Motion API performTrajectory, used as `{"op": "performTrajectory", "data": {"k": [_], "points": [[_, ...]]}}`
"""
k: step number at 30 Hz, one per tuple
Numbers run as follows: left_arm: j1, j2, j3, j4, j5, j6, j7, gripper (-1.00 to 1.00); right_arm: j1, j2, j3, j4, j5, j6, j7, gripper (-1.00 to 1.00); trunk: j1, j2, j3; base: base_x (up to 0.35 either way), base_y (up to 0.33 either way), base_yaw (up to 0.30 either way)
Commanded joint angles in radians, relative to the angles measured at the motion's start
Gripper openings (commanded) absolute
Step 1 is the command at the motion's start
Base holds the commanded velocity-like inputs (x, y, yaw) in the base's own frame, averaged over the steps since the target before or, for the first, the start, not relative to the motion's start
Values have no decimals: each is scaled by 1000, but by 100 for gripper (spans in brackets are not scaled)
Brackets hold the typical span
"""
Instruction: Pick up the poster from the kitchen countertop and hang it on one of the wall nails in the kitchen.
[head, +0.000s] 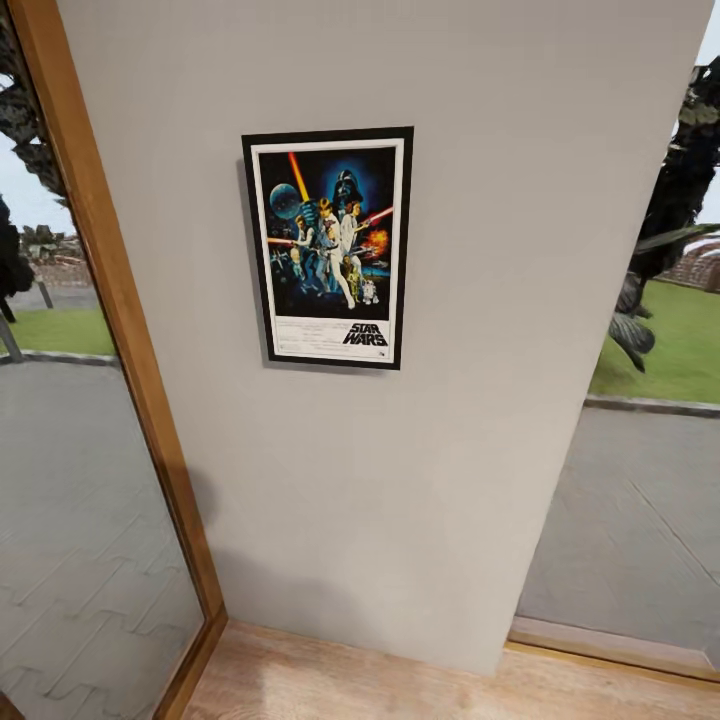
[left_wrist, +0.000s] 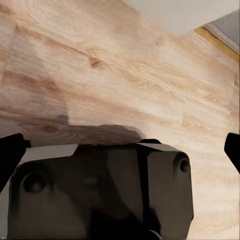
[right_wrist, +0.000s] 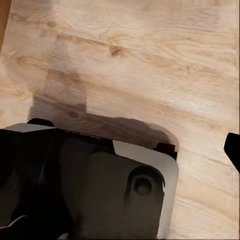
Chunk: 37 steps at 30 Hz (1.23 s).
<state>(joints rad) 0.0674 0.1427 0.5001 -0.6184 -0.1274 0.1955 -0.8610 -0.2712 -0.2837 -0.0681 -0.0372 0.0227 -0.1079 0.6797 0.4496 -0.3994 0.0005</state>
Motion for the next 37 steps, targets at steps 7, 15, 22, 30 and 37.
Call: {"op": "performTrajectory", "data": {"k": [7,15,22,30,37], "points": [[0,-6,-2,87,-4,9,238,100,0,11,-7,66,7,-5,-273,100,0,-1,0,0,0,0],[0,-29,-8,149,-6,7,509,100,1,34,-7,84,8,-2,-436,100,0,-1,0,0,0,0],[0,-69,-5,162,-9,-28,717,100,1,42,-7,87,6,-3,-486,100,0,-1,0,0,0,0],[0,-88,-9,241,-9,-151,784,100,1,108,-8,87,-1,-4,-495,100,0,-1,0,0,0,0],[0,-90,-8,254,-8,-167,786,100,1,116,-9,86,-1,-5,-496,100,0,-1,0,0,0,0]]}}
